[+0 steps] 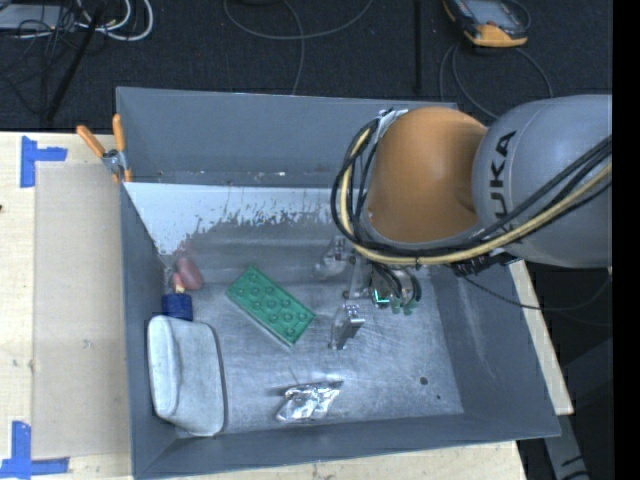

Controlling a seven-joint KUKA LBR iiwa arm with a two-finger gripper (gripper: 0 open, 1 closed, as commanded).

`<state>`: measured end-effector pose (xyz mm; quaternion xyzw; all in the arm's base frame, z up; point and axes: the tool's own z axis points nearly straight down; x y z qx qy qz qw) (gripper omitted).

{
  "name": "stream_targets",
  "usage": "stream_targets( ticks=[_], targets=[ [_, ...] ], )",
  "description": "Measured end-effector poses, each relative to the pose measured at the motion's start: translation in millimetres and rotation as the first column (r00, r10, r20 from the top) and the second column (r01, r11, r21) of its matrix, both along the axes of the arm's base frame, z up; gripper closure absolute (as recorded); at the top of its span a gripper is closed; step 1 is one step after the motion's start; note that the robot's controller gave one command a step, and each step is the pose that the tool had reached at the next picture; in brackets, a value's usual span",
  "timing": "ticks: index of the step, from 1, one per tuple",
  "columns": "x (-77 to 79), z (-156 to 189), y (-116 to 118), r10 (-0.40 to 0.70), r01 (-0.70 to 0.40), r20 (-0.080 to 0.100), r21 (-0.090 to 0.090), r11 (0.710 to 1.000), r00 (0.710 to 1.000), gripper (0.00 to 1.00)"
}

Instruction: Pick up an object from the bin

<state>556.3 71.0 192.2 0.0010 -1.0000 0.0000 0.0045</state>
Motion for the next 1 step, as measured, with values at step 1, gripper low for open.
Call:
stream_targets(
  ticks=[1],
  targets=[
    [9.8, -97.2, 42.5, -0.012, 0.012, 0.001, 0.001, 1.0, 1.0, 0.0]
  ],
)
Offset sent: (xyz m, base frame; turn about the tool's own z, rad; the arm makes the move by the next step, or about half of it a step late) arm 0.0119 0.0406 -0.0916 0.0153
